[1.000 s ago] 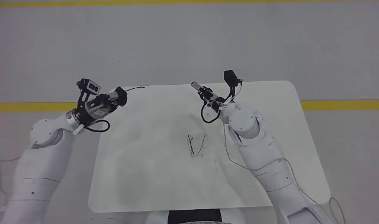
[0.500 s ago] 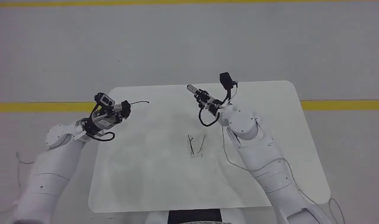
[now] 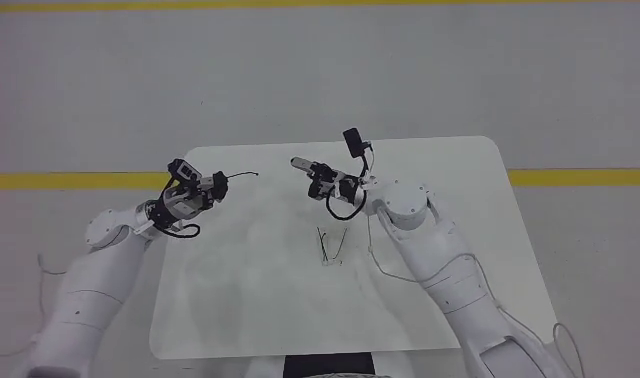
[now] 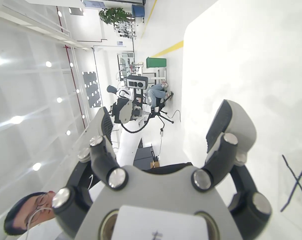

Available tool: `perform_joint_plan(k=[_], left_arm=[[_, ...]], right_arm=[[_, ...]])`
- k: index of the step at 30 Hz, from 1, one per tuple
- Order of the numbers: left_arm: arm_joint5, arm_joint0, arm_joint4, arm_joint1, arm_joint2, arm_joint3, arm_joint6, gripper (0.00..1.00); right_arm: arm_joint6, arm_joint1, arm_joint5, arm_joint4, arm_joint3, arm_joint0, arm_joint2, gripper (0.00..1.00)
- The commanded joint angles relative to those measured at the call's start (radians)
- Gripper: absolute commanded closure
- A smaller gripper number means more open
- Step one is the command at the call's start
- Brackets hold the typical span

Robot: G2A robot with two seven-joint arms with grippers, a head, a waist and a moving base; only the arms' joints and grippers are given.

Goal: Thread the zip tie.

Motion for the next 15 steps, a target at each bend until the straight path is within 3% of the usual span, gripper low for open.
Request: perform_joint_plan(k=[1,5,15], left_arm=[[0.020,0.005,-0.018,-0.003,0.010,0.002,-0.019,1.00],[0.057,0.005,-0.084,-0.015,0.039,0.014,-0.024,1.00],[0.058,0.009,-0.106,-0.021,0.056,-0.007,-0.003,1.00]], right_arm=[[0.065,-0.004,-0.033,0.145,0.029,0.009,0.001,0.00],[0.206,-0.017,-0.046,0.275,0.119,0.062,-0.039,0.00],[0.189,-0.020,-0.034,0.314,0.106,0.052,-0.047,0.00]])
